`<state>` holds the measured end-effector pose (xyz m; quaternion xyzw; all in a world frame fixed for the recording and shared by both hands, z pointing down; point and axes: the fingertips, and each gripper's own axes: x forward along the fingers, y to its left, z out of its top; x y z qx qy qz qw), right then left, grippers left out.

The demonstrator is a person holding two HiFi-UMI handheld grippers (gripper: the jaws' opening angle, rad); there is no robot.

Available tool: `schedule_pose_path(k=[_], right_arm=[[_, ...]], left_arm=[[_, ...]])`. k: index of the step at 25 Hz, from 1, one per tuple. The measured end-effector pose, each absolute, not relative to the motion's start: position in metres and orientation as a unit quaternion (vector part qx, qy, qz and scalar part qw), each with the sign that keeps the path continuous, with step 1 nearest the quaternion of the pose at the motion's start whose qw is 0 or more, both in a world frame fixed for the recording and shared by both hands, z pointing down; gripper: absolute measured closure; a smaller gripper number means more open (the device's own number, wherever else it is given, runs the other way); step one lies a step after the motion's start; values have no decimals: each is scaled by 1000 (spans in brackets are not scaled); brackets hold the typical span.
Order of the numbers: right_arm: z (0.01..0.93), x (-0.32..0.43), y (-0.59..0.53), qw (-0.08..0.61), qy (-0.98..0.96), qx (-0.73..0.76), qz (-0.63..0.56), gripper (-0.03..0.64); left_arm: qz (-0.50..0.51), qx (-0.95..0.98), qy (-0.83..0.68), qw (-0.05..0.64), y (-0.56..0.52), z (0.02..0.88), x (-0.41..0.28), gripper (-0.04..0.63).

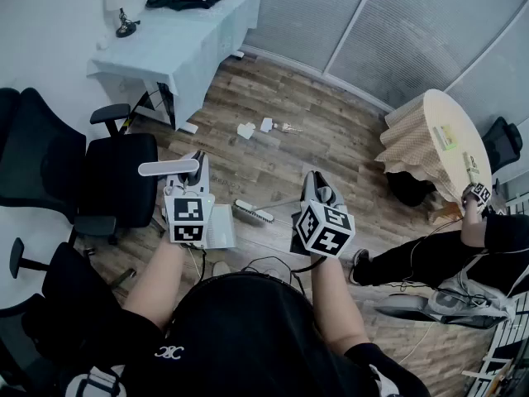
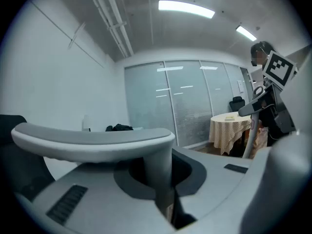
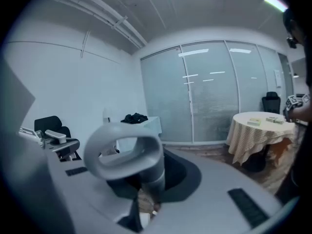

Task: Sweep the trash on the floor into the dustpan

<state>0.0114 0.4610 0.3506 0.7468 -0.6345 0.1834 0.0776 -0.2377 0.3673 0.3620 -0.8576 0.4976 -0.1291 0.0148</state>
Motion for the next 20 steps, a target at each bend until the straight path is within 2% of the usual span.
schedule_pose_path(k=[20], right_arm=[[356,36,460,71,-589,782,193,566]], left_arm=[[-124,-866,484,11,339,365,-246,571]])
